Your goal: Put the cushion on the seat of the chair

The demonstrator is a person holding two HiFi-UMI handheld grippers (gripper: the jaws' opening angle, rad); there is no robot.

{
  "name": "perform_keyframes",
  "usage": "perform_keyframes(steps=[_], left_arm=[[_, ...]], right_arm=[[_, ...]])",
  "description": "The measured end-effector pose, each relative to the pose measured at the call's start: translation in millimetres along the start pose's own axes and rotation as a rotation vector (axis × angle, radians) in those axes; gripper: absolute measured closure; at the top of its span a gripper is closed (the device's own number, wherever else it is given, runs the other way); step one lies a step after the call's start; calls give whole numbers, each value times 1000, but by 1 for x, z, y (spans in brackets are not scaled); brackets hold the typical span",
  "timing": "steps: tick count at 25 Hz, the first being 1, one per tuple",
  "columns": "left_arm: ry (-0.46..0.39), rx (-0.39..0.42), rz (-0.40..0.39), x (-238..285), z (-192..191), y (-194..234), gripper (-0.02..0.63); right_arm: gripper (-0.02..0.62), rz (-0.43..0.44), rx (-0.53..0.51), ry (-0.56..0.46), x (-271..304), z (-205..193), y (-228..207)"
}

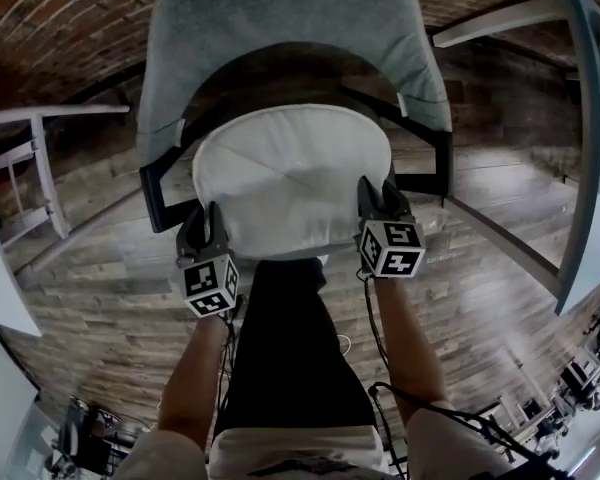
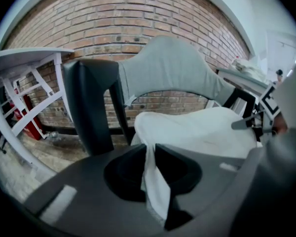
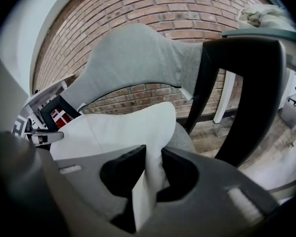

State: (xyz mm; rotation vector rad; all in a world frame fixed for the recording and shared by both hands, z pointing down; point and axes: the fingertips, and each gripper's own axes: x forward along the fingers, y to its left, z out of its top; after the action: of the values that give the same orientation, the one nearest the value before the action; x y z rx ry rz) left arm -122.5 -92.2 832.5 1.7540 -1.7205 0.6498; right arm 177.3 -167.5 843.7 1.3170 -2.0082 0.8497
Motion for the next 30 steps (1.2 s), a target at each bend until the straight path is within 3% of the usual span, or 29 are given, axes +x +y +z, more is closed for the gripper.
perform_keyframes(steps=[21, 25, 30], left_arm=[[42, 24, 56, 35, -43, 10, 557], [48, 28, 58, 36, -43, 10, 557], [50, 21, 63, 34, -42, 11, 557]], right_arm=[[529, -96, -94, 6, 28, -26, -15], [507, -91, -84, -6, 27, -24, -17], [480, -131, -155, -10, 23, -20, -15]])
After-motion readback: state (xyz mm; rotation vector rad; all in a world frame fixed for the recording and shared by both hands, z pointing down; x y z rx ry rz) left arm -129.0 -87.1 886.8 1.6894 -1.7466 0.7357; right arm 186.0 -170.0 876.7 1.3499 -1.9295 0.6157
